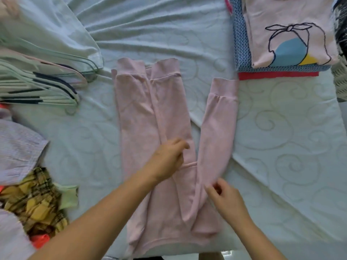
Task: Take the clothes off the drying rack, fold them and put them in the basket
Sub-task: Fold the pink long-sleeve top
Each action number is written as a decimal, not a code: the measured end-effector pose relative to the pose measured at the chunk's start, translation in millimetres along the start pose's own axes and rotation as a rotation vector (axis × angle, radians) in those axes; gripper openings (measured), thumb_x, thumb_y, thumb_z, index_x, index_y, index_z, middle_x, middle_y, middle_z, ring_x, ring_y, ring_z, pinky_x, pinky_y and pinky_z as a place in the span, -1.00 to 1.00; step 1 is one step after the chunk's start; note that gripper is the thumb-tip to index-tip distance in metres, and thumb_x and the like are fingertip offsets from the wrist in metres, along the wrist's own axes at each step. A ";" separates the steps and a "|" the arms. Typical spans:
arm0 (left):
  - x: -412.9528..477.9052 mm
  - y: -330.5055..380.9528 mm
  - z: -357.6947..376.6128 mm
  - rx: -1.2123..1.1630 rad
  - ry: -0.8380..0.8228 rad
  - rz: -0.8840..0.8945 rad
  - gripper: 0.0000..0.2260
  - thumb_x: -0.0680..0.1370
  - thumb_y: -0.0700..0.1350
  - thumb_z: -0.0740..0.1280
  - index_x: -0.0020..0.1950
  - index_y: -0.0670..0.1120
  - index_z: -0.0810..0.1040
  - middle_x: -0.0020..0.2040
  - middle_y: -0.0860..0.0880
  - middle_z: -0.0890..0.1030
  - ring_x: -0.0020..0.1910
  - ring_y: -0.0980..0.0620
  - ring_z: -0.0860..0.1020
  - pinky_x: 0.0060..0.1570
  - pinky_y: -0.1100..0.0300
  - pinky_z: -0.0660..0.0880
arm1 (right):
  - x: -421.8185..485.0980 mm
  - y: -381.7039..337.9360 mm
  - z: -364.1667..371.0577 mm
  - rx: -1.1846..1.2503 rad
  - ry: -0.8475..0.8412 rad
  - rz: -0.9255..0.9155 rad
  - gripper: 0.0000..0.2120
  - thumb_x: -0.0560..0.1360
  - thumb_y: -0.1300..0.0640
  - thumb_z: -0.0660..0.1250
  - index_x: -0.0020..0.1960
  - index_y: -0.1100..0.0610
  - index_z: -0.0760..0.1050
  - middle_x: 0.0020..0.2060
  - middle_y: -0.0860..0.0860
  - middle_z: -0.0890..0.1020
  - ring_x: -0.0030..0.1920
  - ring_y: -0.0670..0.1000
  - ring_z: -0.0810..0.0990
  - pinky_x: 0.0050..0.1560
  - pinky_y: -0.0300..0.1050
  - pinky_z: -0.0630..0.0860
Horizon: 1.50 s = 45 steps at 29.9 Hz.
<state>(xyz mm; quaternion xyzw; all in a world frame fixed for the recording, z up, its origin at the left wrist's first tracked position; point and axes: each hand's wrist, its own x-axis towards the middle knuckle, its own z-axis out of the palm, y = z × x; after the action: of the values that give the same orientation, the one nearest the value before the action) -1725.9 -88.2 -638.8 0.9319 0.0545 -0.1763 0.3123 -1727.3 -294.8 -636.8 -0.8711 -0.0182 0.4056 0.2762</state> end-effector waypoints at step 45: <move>-77.2 -46.7 28.4 -1.450 0.261 -0.564 -0.96 0.52 -0.28 0.30 -0.12 -0.18 0.53 -0.20 -0.06 0.57 -0.23 0.13 0.51 -0.18 0.34 0.47 | 35.3 -22.9 1.2 0.444 -0.198 0.096 -0.45 0.18 -0.23 0.52 -0.03 0.15 0.56 -0.21 0.01 0.65 -0.32 -0.19 0.55 -0.34 -0.36 0.45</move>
<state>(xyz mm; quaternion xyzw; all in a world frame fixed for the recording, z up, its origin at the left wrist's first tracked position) -1816.1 -67.3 -658.2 0.4601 0.4264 -0.0586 0.7765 -1700.1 -265.8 -650.6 -0.7450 0.0857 0.4955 0.4383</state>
